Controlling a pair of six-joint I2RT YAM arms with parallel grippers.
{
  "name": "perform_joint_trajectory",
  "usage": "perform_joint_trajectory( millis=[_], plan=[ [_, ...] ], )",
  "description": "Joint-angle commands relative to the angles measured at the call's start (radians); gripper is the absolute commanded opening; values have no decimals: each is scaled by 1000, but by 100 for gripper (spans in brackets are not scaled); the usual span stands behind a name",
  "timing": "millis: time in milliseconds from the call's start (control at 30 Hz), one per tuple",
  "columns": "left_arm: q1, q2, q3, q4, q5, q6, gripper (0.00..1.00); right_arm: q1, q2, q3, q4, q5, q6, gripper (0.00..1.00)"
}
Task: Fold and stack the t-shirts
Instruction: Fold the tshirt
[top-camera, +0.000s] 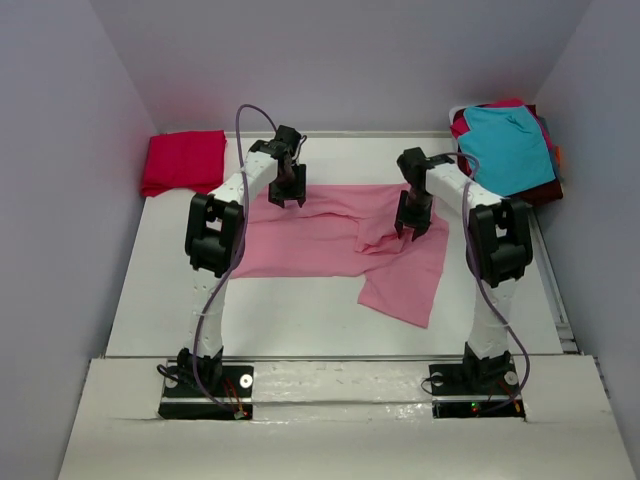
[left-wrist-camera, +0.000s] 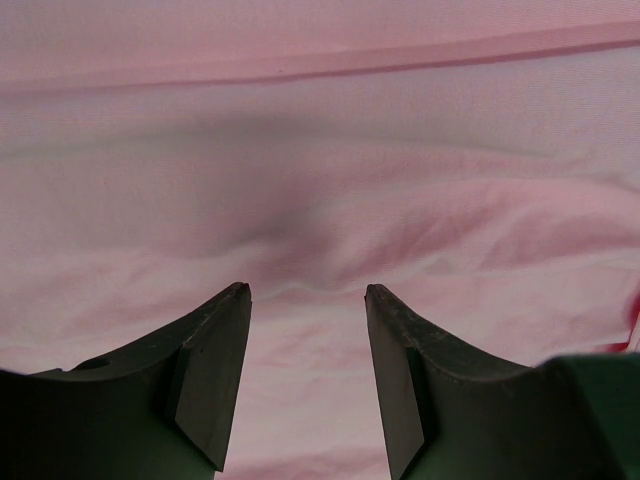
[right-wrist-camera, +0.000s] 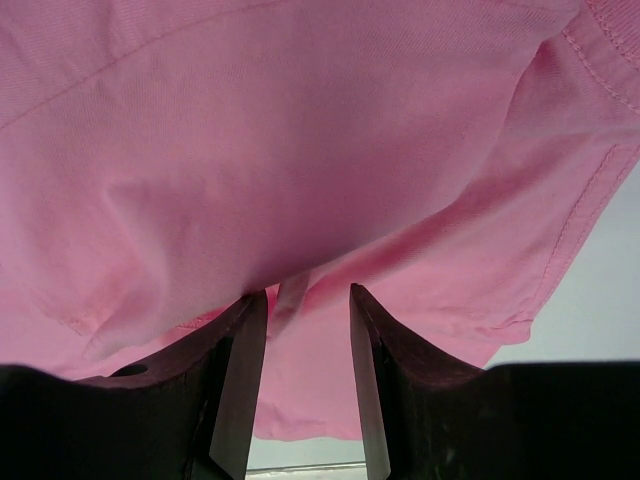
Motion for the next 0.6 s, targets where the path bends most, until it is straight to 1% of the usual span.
perform_joint_trajectory(
  millis=[0,67,167,233,300,367,467,567],
  plan=[
    [2,-50,16,-9,7,16,61,6,-2,4,20,-5,-20,44],
    [2,-47,21,-9,8,16,61,6,6,-5,26,-1,-20,44],
    [2,-46,21,-10,8,16,61,6,16,-20,39,-1,-19,41],
    [2,-46,16,-9,8,16,61,6,16,-32,42,2,-17,33],
    [12,-48,13,-7,8,16,61,6,10,-42,46,7,-15,27],
    [12,-50,11,-9,7,16,61,6,6,-51,45,13,-18,13],
    [12,-48,13,-7,10,16,61,6,-2,-63,45,16,-20,7],
    [12,-48,14,-9,11,14,61,6,-23,-72,36,13,-19,7]
  ],
)
